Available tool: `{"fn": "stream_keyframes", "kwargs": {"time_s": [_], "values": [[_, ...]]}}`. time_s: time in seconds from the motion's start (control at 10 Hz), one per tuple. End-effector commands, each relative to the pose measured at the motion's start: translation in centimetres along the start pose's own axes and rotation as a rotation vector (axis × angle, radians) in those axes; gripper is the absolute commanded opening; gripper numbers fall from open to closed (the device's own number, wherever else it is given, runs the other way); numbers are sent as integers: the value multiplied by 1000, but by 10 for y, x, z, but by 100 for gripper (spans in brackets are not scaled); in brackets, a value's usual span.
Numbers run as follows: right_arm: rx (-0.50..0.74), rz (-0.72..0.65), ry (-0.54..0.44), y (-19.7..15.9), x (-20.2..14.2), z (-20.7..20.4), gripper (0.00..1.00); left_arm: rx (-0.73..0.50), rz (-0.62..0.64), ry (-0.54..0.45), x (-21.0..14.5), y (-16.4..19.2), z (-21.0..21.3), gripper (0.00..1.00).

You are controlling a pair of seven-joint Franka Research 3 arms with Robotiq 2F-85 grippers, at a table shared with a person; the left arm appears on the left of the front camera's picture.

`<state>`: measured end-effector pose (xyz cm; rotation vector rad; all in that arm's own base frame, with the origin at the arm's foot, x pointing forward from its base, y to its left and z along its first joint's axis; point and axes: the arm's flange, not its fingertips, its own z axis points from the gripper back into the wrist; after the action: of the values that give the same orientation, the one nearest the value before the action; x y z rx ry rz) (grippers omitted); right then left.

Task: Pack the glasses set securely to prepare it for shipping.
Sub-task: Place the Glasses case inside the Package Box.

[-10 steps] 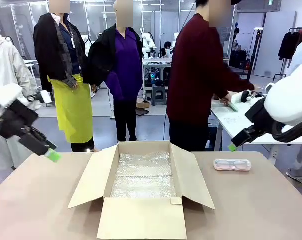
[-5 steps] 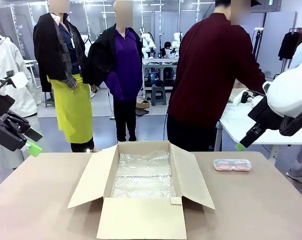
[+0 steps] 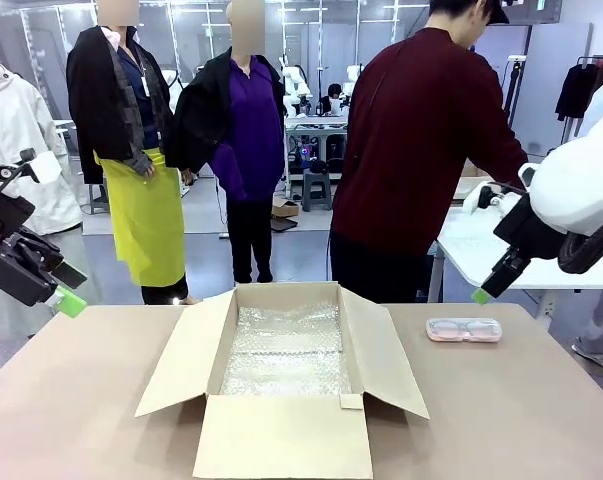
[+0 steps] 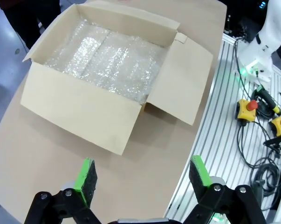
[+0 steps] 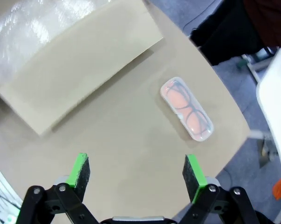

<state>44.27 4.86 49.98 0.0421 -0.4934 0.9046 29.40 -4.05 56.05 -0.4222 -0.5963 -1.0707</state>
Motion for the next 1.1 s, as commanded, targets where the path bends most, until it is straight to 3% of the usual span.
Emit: {"fn": "stream_keyframes", "kwargs": {"time_s": [0.0, 0.3, 1.0], "values": [[41, 279, 98, -15, 14, -9, 100, 0, -10, -8, 1, 0, 1, 100], [58, 446, 133, -33, 28, -35, 100, 0, -10, -8, 1, 0, 1, 100], [196, 537, 272, -88, 42, -111, 100, 0, -10, -8, 1, 0, 1, 100]]}}
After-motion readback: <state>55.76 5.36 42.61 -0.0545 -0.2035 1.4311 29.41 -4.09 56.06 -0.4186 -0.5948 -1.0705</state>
